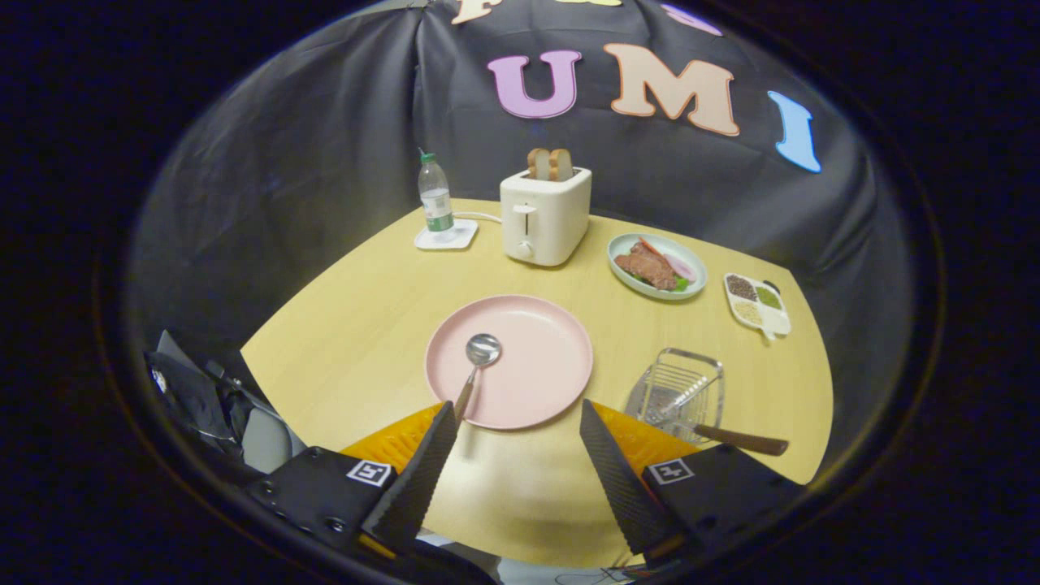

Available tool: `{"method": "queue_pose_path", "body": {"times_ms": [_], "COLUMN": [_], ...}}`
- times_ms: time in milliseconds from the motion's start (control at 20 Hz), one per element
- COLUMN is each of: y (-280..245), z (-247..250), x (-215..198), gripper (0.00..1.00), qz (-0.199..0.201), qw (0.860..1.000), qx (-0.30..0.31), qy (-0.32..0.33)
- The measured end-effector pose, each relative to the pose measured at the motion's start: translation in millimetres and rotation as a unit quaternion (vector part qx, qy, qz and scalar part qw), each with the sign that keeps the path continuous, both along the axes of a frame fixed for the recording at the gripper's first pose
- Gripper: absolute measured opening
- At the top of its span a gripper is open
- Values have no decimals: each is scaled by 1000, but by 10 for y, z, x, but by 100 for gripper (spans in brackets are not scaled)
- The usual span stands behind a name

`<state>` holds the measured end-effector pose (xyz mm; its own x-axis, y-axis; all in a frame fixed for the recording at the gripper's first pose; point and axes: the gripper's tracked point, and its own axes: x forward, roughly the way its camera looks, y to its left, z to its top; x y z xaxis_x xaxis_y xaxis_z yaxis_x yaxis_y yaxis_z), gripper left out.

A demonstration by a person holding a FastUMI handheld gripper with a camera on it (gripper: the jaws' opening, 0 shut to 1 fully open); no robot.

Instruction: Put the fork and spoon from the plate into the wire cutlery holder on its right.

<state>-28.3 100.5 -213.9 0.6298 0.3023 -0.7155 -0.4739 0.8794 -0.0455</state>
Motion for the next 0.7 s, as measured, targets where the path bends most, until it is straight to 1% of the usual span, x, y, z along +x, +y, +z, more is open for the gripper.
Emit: {"method": "queue_pose_path", "body": {"times_ms": [200, 350, 700], "y": [165, 260, 443], "z": [-367, -602, -870], "x": [-122, -230, -273], "gripper": [98, 98, 97], "qz": [8, 4, -36], "qw": [1000, 999, 998], "qx": [-1, 2, 20], "qy": [16, 35, 47]}}
